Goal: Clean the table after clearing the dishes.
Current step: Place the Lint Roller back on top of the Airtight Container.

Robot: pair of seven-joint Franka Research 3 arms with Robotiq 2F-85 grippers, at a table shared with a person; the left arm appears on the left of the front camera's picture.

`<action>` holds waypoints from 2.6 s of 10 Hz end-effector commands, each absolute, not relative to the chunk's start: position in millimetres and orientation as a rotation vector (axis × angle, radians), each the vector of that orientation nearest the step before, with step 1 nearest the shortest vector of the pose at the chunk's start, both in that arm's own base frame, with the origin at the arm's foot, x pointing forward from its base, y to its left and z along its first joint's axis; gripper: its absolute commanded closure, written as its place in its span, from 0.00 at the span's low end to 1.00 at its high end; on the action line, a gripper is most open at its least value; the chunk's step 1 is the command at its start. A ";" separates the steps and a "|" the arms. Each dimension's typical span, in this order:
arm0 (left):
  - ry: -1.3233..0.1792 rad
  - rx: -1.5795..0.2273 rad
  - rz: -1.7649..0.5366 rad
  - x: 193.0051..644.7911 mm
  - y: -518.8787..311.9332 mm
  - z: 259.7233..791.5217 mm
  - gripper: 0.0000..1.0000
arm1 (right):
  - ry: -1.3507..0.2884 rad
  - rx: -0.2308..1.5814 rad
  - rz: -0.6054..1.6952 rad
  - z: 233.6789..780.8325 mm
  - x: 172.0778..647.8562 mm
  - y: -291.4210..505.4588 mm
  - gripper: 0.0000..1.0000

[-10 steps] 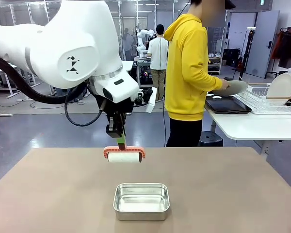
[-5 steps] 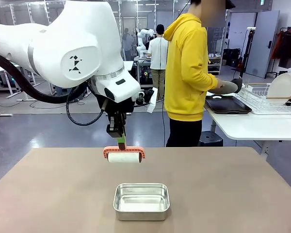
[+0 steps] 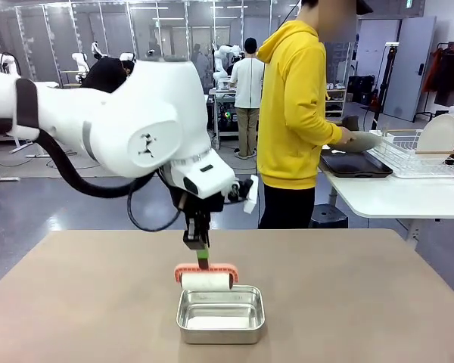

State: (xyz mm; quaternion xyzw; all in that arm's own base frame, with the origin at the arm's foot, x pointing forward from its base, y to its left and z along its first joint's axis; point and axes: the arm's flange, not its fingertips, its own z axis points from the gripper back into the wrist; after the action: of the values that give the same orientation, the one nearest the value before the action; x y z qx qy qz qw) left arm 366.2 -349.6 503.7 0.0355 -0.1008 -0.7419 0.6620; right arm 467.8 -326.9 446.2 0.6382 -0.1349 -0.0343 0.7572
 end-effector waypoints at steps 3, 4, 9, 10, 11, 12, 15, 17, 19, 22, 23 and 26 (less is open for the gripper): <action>-0.199 0.029 -1.686 381.2 -351.9 472.5 0.78 | -0.300 1.403 -0.078 448.8 462.5 -321.1 0.13; -0.178 0.018 -1.688 388.5 -354.4 465.7 0.78 | -0.300 1.403 -0.078 448.8 462.5 -321.1 0.13; -0.129 -0.034 -1.714 416.9 -364.4 443.2 0.78 | -0.300 1.403 -0.078 448.8 462.5 -321.1 0.13; -0.143 -0.060 -1.712 423.1 -366.5 439.4 0.78 | -0.300 1.403 -0.078 448.8 462.5 -321.1 0.13; -0.140 -0.066 -1.718 426.0 -369.4 437.9 0.78 | -0.300 1.403 -0.078 448.8 462.5 -321.1 0.13; -0.122 -0.077 -1.748 422.9 -375.2 440.5 0.78 | -0.300 1.403 -0.078 448.8 462.5 -321.1 0.13; -0.105 -0.075 -1.750 423.5 -380.3 445.0 0.78 | -0.300 1.403 -0.078 448.8 462.5 -321.1 0.13; -0.120 -0.115 -1.758 427.2 -386.5 445.4 0.78 | -0.300 1.403 -0.078 448.8 462.5 -321.1 0.13; -0.079 -0.108 -1.743 437.0 -388.6 438.0 0.78 | -0.300 1.403 -0.078 448.8 462.5 -321.1 0.13; -0.087 -0.136 -1.690 454.1 -379.0 422.0 0.78 | -0.300 1.403 -0.078 448.8 462.5 -321.1 0.13; -0.091 -0.132 -1.666 461.0 -373.0 415.5 0.78 | -0.300 1.403 -0.078 448.8 462.5 -321.1 0.13; -0.110 -0.161 -1.670 477.3 -357.9 400.9 0.78 | -0.300 1.403 -0.078 448.8 462.5 -321.1 0.13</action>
State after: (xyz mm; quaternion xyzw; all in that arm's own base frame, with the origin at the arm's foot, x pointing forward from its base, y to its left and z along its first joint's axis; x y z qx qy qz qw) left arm 463.3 -367.8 412.9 -0.0700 -0.0341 -0.7303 0.6787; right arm 467.7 -326.9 446.1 0.6383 -0.1349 -0.0344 0.7571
